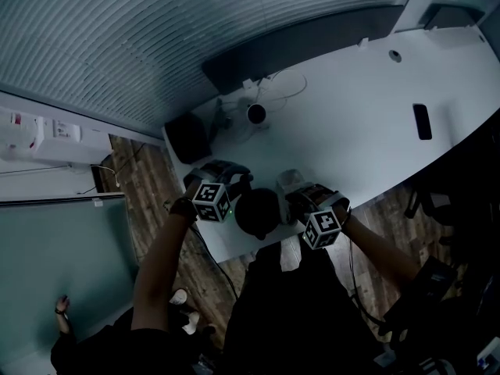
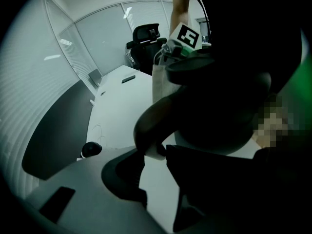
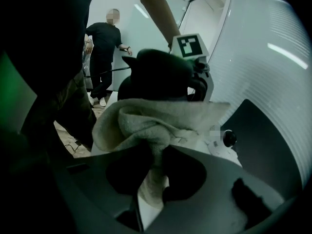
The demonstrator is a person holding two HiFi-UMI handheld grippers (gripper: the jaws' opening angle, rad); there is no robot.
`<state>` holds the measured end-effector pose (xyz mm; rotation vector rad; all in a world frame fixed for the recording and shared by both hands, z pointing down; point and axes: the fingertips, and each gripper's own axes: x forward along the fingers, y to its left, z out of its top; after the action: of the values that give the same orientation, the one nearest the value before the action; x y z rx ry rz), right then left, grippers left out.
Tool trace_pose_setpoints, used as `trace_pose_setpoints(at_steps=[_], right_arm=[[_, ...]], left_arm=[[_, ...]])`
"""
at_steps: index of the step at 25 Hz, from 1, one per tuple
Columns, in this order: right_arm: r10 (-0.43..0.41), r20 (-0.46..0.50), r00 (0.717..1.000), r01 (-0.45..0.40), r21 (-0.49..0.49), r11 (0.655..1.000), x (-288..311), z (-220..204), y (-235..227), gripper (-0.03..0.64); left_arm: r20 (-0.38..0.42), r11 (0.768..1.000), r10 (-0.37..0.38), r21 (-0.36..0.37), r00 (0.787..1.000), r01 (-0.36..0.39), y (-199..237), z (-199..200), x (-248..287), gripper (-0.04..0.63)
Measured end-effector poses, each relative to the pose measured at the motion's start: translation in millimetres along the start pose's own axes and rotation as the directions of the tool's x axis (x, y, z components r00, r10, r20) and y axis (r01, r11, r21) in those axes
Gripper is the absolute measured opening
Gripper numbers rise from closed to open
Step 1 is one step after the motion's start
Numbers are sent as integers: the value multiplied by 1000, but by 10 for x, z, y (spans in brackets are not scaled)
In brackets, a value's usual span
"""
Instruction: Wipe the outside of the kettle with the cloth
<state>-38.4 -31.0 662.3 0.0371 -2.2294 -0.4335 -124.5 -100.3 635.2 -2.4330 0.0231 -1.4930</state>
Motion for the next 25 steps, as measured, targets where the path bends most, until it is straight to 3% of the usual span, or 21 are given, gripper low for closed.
trace_pose_setpoints(at_steps=[5, 9, 14, 18, 25], right_arm=[[67, -54, 996, -65, 41, 997, 406, -331, 194, 78], [20, -13, 1000, -19, 24, 1000, 283, -217, 61, 78], [-57, 91, 994, 66, -99, 993, -171, 227, -265, 78], [-77, 122, 990, 100, -192, 976, -314, 424, -404, 78], [-13, 50, 999, 16, -72, 997, 160, 2, -316, 78]], left_arm=[[-6, 1000, -10, -3, 1000, 10, -4, -25, 21, 127], [-14, 1000, -17, 13, 1000, 17, -3, -22, 20, 127], [-18, 1000, -15, 15, 1000, 16, -9, -33, 12, 127], [-16, 1000, -18, 19, 1000, 18, 0, 16, -12, 127], [-22, 1000, 1, -3, 1000, -1, -24, 0, 17, 127]])
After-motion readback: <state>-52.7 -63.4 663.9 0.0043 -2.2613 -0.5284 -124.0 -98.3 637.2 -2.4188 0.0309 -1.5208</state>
